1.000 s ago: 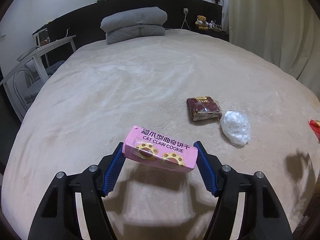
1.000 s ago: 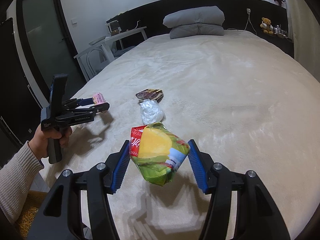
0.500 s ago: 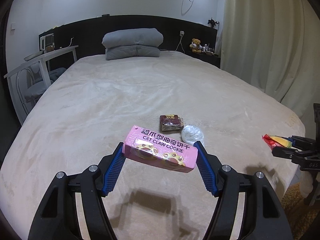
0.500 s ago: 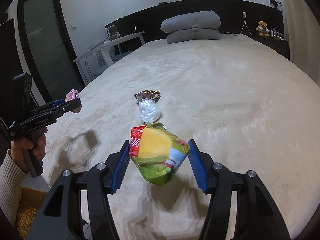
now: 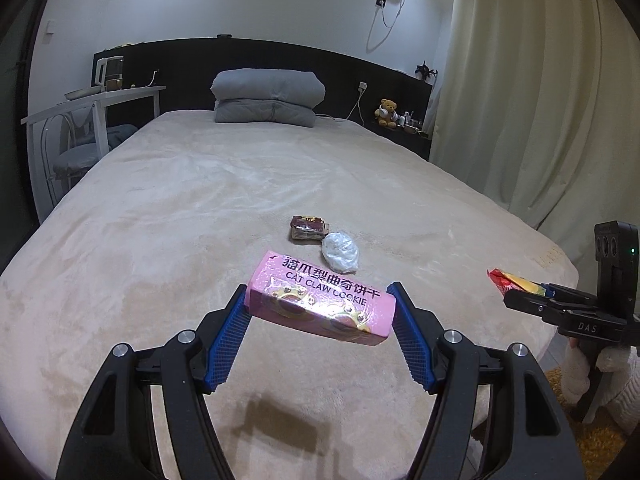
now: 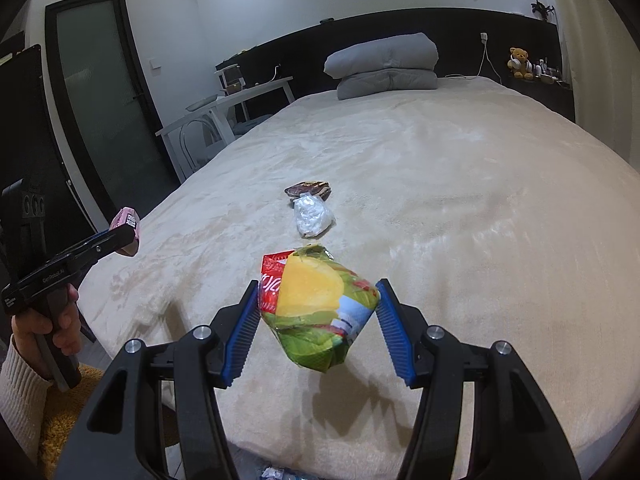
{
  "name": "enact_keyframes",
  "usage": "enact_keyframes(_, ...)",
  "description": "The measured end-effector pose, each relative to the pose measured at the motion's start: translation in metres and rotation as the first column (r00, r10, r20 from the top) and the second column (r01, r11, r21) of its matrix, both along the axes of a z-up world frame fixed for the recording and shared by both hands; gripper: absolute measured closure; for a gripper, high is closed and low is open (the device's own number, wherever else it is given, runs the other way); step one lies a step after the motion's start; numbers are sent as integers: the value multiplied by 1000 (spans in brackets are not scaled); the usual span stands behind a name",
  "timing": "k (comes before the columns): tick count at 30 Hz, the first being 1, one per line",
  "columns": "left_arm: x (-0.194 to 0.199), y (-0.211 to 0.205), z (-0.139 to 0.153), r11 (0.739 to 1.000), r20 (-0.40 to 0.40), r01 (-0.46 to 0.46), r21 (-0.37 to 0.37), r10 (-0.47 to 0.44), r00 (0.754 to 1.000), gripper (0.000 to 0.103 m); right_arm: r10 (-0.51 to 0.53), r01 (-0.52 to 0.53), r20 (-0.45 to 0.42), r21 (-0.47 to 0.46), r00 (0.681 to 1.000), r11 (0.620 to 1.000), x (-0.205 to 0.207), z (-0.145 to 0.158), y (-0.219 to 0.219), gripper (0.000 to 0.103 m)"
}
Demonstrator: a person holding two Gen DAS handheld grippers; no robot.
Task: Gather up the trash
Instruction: 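Carry the chip bag and cookie box with both tools down to the trash bag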
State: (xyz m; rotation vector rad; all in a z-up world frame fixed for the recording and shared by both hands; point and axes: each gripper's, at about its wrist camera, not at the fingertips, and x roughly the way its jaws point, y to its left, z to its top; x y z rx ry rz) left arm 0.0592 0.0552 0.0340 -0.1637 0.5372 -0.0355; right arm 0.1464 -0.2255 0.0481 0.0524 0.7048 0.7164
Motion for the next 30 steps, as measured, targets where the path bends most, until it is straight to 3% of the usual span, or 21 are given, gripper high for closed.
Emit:
enact_keyframes(4,-22,-10,-2,999,10,5,-40,-5,1000,36,-1,1,-3,10,1000,1000,-22,0,-5,46)
enact_keyframes(30,-141,-72,-28,991,24,57,-123,-54,998,36,33,-32,-22,48,999,998,-137,-9,-33,46)
